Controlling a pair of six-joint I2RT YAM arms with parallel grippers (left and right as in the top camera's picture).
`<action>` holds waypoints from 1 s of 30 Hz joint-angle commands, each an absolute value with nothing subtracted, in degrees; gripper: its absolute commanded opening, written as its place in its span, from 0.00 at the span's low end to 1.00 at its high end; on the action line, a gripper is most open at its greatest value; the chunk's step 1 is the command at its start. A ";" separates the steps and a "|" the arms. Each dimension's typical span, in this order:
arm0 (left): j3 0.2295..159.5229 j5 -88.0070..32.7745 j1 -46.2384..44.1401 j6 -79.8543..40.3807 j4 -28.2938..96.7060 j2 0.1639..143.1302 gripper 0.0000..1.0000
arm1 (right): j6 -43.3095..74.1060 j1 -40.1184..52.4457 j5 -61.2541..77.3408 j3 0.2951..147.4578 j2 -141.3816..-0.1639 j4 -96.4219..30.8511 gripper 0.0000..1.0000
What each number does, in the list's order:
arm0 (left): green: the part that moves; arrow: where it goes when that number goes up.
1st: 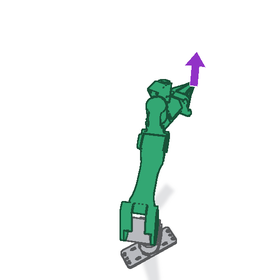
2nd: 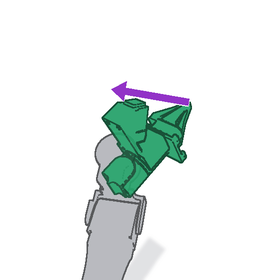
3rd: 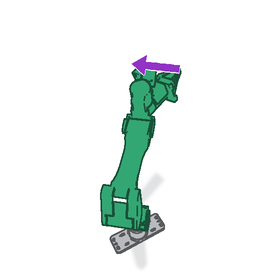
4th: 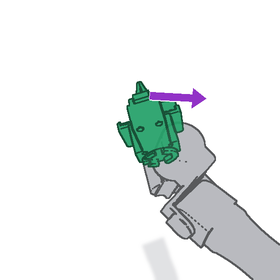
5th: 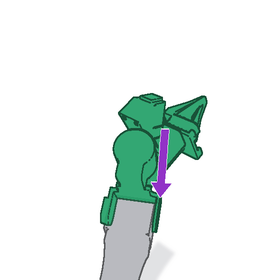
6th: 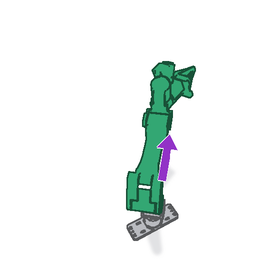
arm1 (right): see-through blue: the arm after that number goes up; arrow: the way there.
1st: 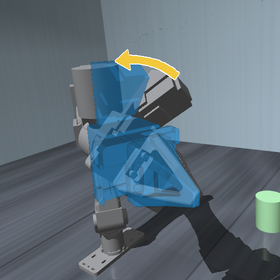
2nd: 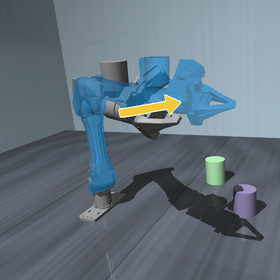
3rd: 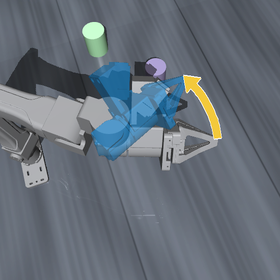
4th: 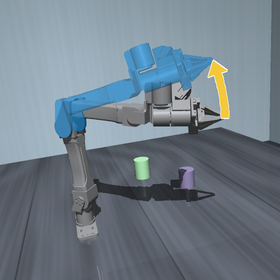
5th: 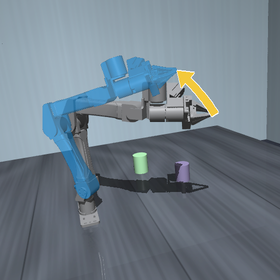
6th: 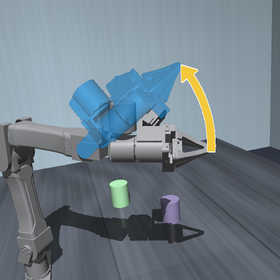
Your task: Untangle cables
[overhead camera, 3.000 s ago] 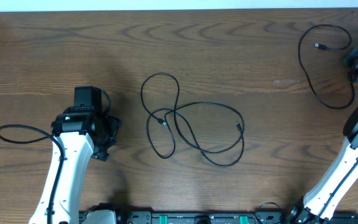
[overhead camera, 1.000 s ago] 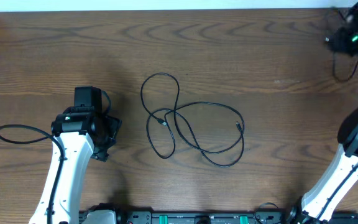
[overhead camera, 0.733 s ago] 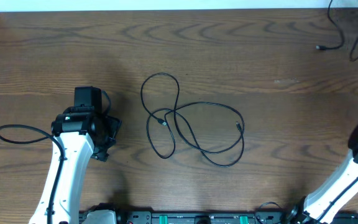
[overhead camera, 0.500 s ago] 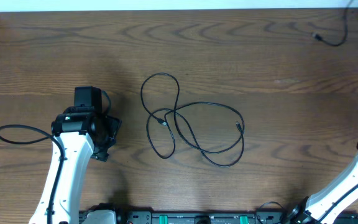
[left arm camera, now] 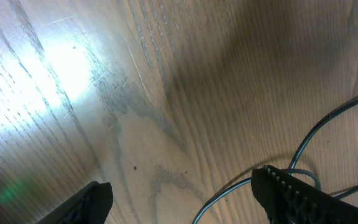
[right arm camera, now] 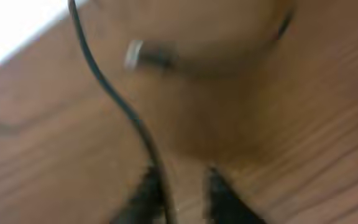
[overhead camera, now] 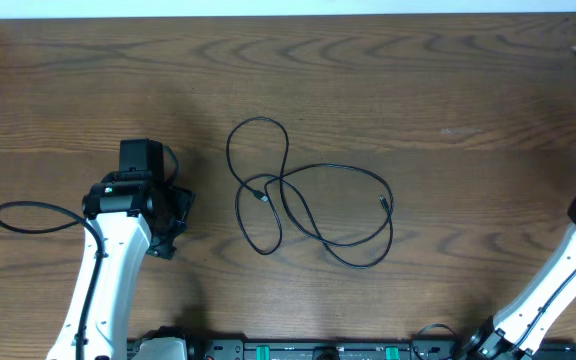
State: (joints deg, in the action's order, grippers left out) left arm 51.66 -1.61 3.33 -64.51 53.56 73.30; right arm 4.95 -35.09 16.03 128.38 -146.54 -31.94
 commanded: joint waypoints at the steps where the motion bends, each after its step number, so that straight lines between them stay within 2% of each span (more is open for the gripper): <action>1: 51.48 -1.50 3.51 -64.82 53.78 72.99 0.77 | 6.66 -33.74 16.78 128.60 -145.62 -32.21 0.72; 2: 51.48 -1.50 3.53 -64.82 53.76 72.99 0.77 | 6.72 -33.45 17.76 128.60 -144.84 -32.38 0.95; 3: 51.48 -1.50 3.53 -64.82 53.76 72.99 0.77 | 6.87 -33.12 18.55 128.60 -143.83 -32.69 0.99; 9: 51.48 -1.50 3.53 -64.82 53.76 72.99 0.77 | 8.14 -29.56 19.00 128.60 -135.02 -42.09 0.99; 14: 51.48 -1.48 3.53 -64.31 53.76 72.99 0.77 | 7.73 -23.62 19.53 128.57 -127.92 -59.20 0.99; 17: 51.48 1.08 3.53 -63.46 53.95 72.99 0.77 | -0.49 -16.73 26.46 128.53 -126.87 -74.96 0.99; 21: 51.48 7.03 4.08 -63.53 54.89 72.97 0.77 | -9.52 -7.16 34.06 125.21 -127.09 -85.06 0.99; 25: 51.48 8.21 7.16 -63.57 55.24 72.99 0.77 | -9.52 3.97 33.36 119.61 -127.09 -87.31 0.99; 30: 51.48 8.23 12.05 -63.51 55.27 72.99 0.77 | -8.03 16.78 33.41 115.22 -127.09 -83.20 0.99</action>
State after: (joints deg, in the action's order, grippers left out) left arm 51.66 6.00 9.41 -64.25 55.09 73.28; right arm -7.14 10.76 31.55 116.53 -127.15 -84.53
